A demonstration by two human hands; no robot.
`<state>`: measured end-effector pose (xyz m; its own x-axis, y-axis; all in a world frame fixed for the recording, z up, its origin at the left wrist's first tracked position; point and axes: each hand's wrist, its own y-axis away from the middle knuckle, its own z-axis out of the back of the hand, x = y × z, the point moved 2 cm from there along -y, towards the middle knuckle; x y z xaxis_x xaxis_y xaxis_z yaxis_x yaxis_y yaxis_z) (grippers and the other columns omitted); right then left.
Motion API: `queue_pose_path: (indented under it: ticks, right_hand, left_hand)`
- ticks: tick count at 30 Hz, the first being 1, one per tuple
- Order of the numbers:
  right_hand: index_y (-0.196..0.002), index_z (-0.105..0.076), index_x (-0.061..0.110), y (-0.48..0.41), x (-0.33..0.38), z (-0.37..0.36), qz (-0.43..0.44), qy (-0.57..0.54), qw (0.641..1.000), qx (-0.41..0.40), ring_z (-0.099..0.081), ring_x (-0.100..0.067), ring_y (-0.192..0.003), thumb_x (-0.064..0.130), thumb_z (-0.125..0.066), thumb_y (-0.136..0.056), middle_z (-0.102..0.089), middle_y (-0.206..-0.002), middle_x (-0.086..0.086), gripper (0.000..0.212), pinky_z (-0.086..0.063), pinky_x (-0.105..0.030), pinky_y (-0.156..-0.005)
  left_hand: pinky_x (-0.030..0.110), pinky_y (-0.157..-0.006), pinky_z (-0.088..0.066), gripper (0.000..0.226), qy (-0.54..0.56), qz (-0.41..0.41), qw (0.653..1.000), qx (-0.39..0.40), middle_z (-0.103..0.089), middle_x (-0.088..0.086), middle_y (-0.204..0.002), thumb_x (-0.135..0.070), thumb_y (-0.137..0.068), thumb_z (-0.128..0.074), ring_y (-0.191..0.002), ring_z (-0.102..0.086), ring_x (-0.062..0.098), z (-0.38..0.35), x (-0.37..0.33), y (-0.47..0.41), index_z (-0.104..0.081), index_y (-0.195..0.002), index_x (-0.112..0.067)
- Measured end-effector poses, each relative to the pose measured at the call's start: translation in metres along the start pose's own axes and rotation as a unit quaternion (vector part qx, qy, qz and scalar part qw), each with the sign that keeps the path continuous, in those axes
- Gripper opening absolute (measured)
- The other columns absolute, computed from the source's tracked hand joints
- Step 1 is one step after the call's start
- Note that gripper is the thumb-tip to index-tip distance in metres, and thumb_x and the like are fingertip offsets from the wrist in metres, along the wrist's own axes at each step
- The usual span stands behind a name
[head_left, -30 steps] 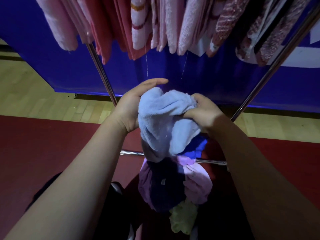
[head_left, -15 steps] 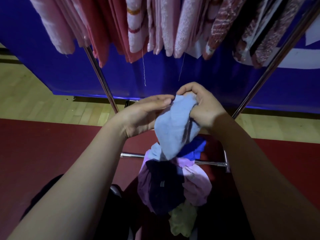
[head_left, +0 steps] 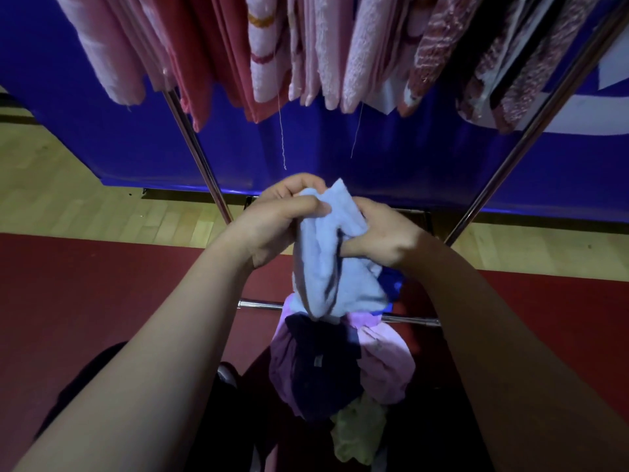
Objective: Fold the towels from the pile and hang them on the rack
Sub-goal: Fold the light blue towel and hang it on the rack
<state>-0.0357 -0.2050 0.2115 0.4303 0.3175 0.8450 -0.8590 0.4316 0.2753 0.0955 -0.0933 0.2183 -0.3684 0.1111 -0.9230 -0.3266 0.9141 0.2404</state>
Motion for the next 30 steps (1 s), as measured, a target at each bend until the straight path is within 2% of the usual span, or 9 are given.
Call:
queue_pose_path:
  ticks: [4,8,12,15,18,22,25,28,30]
  right_hand:
    - [-0.106,-0.067,0.014,-0.003,-0.008,0.006,-0.034,0.01,0.998,-0.043,-0.065,-0.014,-0.086,0.017,-0.085,-0.067,-0.072,-0.104,-0.005,0.043,-0.053,-0.033,-0.077]
    - [-0.081,-0.066,0.005,-0.005,-0.013,0.012,-0.035,-0.007,0.995,-0.09,-0.058,-0.016,-0.068,0.03,-0.083,-0.068,-0.067,-0.077,-0.014,0.033,-0.047,-0.034,-0.064]
    - [-0.083,-0.065,0.001,-0.004,-0.004,0.014,0.019,-0.04,0.989,-0.139,-0.05,-0.013,-0.067,0.008,-0.069,-0.08,-0.059,-0.071,-0.009,0.009,-0.04,-0.028,-0.062]
    - [-0.084,-0.066,0.003,-0.004,-0.003,0.018,0.029,-0.044,0.984,-0.17,-0.05,-0.015,-0.065,0.007,-0.069,-0.079,-0.059,-0.07,-0.011,0.007,-0.04,-0.028,-0.061]
    - [-0.083,-0.063,0.003,-0.003,-0.007,0.02,0.009,-0.001,0.982,-0.187,-0.044,-0.011,-0.059,0.013,-0.08,-0.075,-0.052,-0.064,-0.005,0.021,-0.037,-0.025,-0.056]
    - [-0.071,-0.054,0.01,-0.002,-0.012,0.019,-0.035,0.054,0.985,-0.159,-0.039,-0.009,-0.05,0.026,-0.086,-0.07,-0.046,-0.058,0.001,0.036,-0.031,-0.025,-0.049]
    - [-0.061,-0.04,0.018,-0.004,-0.016,0.013,-0.059,0.106,0.985,-0.12,-0.031,-0.014,-0.054,0.029,-0.082,-0.074,-0.037,-0.057,0.001,0.045,-0.024,-0.029,-0.05]
    - [-0.062,-0.037,0.019,-0.007,-0.022,0.016,-0.064,0.132,0.98,-0.138,-0.032,-0.014,-0.054,0.019,-0.075,-0.079,-0.037,-0.057,0.003,0.042,-0.027,-0.029,-0.052]
    - [-0.063,-0.034,0.018,-0.009,-0.025,0.022,-0.079,0.143,0.971,-0.173,-0.032,-0.015,-0.056,0.014,-0.069,-0.083,-0.037,-0.058,0.002,0.041,-0.028,-0.03,-0.052]
  left_hand:
    - [0.029,-0.07,-0.052,0.037,0.081,-0.055,0.994,-0.056,-0.065,0.009,-0.088,0.013,-0.079,-0.056,-0.075,-0.062,0.021,0.01,-0.004,-0.004,-0.063,-0.099,-0.017]
    - [0.029,-0.069,-0.052,0.059,0.066,-0.048,0.989,-0.122,-0.061,0.011,-0.086,0.021,-0.078,-0.049,-0.073,-0.061,0.02,0.017,-0.004,-0.006,-0.059,-0.121,-0.018]
    - [0.027,-0.067,-0.053,0.066,-0.003,-0.019,0.994,-0.104,-0.06,0.005,-0.08,0.019,-0.077,-0.059,-0.073,-0.061,0.019,0.014,0.003,-0.007,-0.056,-0.129,-0.022]
    - [0.033,-0.074,-0.055,0.042,-0.153,0.026,0.979,-0.131,-0.071,0.006,-0.092,-0.013,-0.072,-0.078,-0.084,-0.067,0.022,0.018,0.011,-0.008,-0.067,-0.112,-0.018]
    - [0.036,-0.074,-0.048,0.046,-0.21,0.02,0.961,-0.176,-0.066,0.009,-0.082,-0.035,-0.067,-0.077,-0.077,-0.06,0.02,0.023,0.016,-0.009,-0.064,-0.093,0.0]
    - [0.031,-0.067,-0.04,0.019,-0.154,-0.069,0.947,-0.274,-0.051,0.004,-0.071,-0.026,-0.078,-0.066,-0.069,-0.048,0.015,0.022,0.007,-0.01,-0.055,-0.071,-0.013]
    - [0.027,-0.059,-0.035,0.027,-0.118,-0.11,0.924,-0.347,-0.038,-0.004,-0.064,-0.02,-0.08,-0.061,-0.06,-0.038,0.011,0.026,-0.002,-0.006,-0.039,-0.066,-0.023]
    - [0.028,-0.053,-0.026,0.043,-0.047,-0.143,0.937,-0.315,-0.026,0.001,-0.067,-0.005,-0.079,-0.055,-0.06,-0.028,0.014,0.024,-0.007,-0.006,-0.017,-0.068,-0.02]
    - [0.029,-0.053,-0.026,0.042,-0.009,-0.151,0.941,-0.302,-0.027,0.003,-0.066,-0.002,-0.076,-0.054,-0.059,-0.028,0.015,0.022,-0.009,-0.006,-0.018,-0.065,-0.02]
